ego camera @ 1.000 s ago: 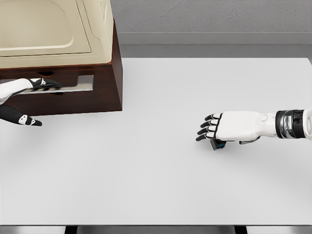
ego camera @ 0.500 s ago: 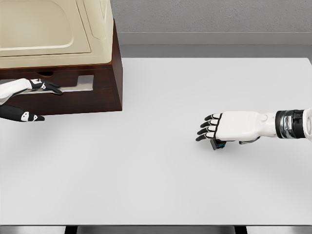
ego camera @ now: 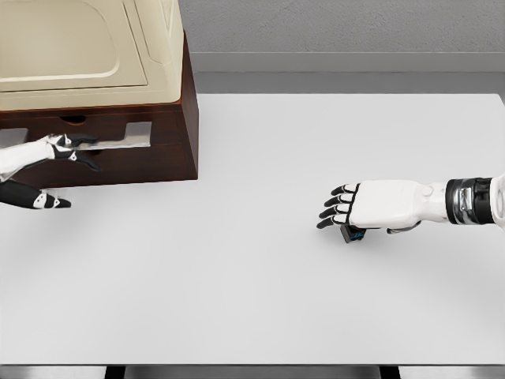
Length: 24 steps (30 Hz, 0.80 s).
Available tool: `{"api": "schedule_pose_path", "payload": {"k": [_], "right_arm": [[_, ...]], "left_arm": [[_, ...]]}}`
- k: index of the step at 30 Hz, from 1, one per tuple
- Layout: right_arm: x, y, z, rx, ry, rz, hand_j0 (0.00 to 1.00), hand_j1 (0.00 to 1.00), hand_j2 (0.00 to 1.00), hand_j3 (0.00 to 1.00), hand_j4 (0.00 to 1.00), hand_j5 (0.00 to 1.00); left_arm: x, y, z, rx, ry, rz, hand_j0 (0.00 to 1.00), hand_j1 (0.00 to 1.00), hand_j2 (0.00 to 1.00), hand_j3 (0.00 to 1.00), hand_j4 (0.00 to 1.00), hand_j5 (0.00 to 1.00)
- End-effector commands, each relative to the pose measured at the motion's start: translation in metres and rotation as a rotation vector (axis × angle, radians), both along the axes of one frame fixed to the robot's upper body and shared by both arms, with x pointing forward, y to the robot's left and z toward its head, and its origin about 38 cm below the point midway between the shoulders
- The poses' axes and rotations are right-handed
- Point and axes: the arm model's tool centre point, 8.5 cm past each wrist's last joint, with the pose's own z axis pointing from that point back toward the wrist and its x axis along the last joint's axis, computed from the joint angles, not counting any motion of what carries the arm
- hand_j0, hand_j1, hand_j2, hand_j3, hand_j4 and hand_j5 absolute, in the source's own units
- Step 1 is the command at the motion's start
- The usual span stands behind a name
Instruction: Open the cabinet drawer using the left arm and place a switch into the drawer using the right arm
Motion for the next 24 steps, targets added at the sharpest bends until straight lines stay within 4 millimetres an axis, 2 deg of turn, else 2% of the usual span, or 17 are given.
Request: {"api": "schedule_pose_path", "payload": {"k": [1, 12, 24], "right_arm": [[0.000, 0.000, 0.000, 0.003, 0.002, -0.003, 1.00, 1.00, 1.00, 1.00, 1.00, 1.00], [-0.001, 0.000, -0.001, 0.001, 0.007, 0.000, 1.00, 1.00, 1.00, 1.00, 1.00, 1.00], [-0.001, 0.001, -0.001, 0.001, 0.005, 0.002, 1.00, 1.00, 1.00, 1.00, 1.00, 1.00]], "left_arm": [[-0.006, -0.004, 0.006, -0.032, 0.017, -0.060, 0.80, 0.80, 0.80, 0.80, 0.80, 0.80], [-0.023, 0.004, 0.015, -0.038, 0.022, -0.156, 0.80, 0.80, 0.80, 0.80, 0.80, 0.80], [-0.033, 0.006, 0.022, -0.052, 0.010, -0.227, 0.80, 0.80, 0.80, 0.80, 0.80, 0.80]]}}
